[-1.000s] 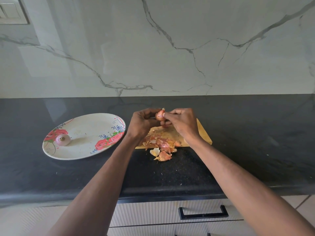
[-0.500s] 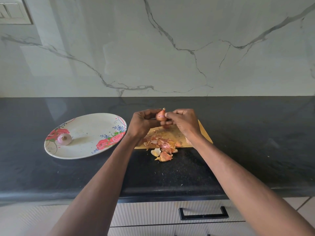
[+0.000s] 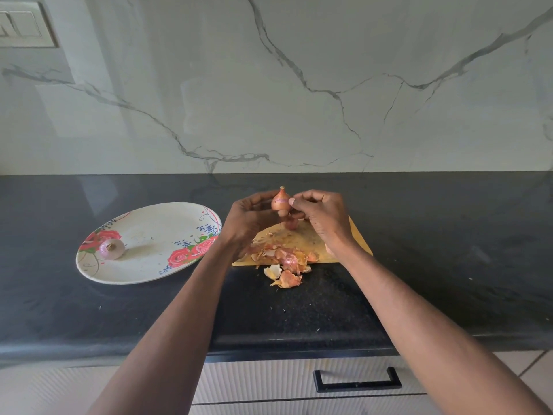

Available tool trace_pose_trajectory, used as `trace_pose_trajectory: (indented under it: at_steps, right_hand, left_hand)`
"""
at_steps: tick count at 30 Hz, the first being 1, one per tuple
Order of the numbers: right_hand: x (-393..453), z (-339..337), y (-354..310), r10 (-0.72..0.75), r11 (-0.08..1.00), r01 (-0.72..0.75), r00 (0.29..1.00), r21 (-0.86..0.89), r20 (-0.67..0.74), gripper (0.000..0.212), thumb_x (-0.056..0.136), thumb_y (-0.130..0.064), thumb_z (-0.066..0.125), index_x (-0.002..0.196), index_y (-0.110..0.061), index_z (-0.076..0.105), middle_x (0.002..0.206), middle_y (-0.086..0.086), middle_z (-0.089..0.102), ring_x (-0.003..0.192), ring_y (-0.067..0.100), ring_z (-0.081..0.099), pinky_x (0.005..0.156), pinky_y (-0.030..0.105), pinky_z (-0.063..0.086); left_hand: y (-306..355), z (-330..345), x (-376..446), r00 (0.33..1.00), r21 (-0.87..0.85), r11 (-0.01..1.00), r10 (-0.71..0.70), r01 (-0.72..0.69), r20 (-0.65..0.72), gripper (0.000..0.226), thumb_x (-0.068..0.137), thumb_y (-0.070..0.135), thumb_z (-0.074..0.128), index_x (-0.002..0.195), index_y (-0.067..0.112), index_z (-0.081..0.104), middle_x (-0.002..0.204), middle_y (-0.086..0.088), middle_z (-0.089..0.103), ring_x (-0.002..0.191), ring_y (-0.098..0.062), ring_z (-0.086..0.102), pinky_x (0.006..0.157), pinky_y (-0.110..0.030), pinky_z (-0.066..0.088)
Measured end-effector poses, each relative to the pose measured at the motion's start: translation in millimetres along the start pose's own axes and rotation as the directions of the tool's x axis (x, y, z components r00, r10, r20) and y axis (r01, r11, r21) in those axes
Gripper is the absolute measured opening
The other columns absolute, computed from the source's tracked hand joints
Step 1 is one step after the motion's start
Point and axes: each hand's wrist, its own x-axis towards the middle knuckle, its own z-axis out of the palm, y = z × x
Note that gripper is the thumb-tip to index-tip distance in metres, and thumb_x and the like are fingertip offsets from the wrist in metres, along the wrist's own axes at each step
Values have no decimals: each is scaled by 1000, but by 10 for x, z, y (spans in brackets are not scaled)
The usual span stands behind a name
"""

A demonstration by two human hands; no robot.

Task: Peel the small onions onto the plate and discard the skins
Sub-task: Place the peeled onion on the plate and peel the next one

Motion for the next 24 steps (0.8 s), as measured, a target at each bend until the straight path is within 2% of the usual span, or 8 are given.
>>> trace_pose_trajectory:
  at_steps: [6, 8, 10, 12, 14, 19, 22, 24]
  right_hand:
    - [-16, 23, 26, -82, 988, 81, 997, -134, -2, 6, 90, -4, 71, 86, -7, 74, 78, 8, 77, 69, 31, 74, 64, 49, 62]
    - [-2, 31, 26, -93, 979, 91, 996, -183, -2, 8, 92, -6, 70, 85, -9, 73, 76, 0, 75, 63, 15, 73, 58, 35, 61]
    - [-8, 39, -6, -91, 974, 88, 996, -211, -6, 7, 94, -5, 67, 88, -8, 70, 72, -6, 69, 55, -4, 65, 50, 14, 49]
    - [1, 37, -12, -80, 973, 76, 997, -217, -10, 6, 95, -5, 65, 91, -5, 69, 73, -4, 65, 51, -9, 60, 46, 6, 41]
    - [12, 29, -13, -71, 976, 65, 997, -210, -20, 6, 96, -5, 64, 92, -2, 68, 73, -4, 64, 49, -10, 59, 45, 5, 39]
    - [15, 16, -35, -44, 983, 33, 998, -182, -55, 9, 97, -4, 62, 94, 4, 66, 72, 0, 63, 47, -3, 62, 44, 10, 42]
    - [8, 15, -44, -28, 989, 20, 998, -149, -52, 8, 97, -5, 62, 93, 2, 65, 72, 1, 67, 49, 4, 66, 45, 14, 47]
    - [8, 17, -35, -28, 991, 22, 999, -134, -44, 8, 97, -5, 62, 90, -1, 64, 73, 2, 70, 53, 9, 69, 47, 17, 50]
  left_hand:
    - [-1, 22, -10, 1000, -23, 1000, -15, 14, -24, 46, 71, 9, 78, 116, 5, 70, 103, -11, 76, 97, -24, 73, 87, -33, 59]
    - [-1, 23, 1, 999, -32, 999, -17, 16, -30, 43, 74, 7, 77, 116, 4, 70, 105, -12, 75, 96, -25, 73, 87, -33, 59]
    - [-1, 24, 5, 999, -60, 998, -19, 17, -35, 45, 71, 8, 78, 115, 4, 68, 106, -14, 75, 97, -27, 73, 89, -35, 59]
    - [7, 23, 8, 998, -108, 994, -33, 28, -53, 45, 70, 4, 77, 113, 1, 64, 104, -15, 75, 94, -27, 74, 86, -33, 60]
    - [18, 24, 11, 998, -158, 987, -46, 39, -45, 38, 76, -2, 73, 112, -2, 62, 102, -17, 75, 91, -27, 74, 80, -31, 60]
    - [51, 12, 8, 998, -246, 968, -65, 58, -20, 27, 86, -2, 65, 113, -7, 61, 102, -21, 73, 89, -27, 74, 75, -28, 60]
    - [61, -2, -2, 998, -256, 965, -60, 59, 6, 25, 95, -4, 56, 119, -10, 58, 106, -23, 72, 91, -28, 74, 76, -28, 60]
    - [70, 13, -9, 998, -255, 965, -58, 59, 9, 24, 95, -1, 58, 118, -8, 60, 105, -21, 73, 91, -27, 74, 76, -28, 60]
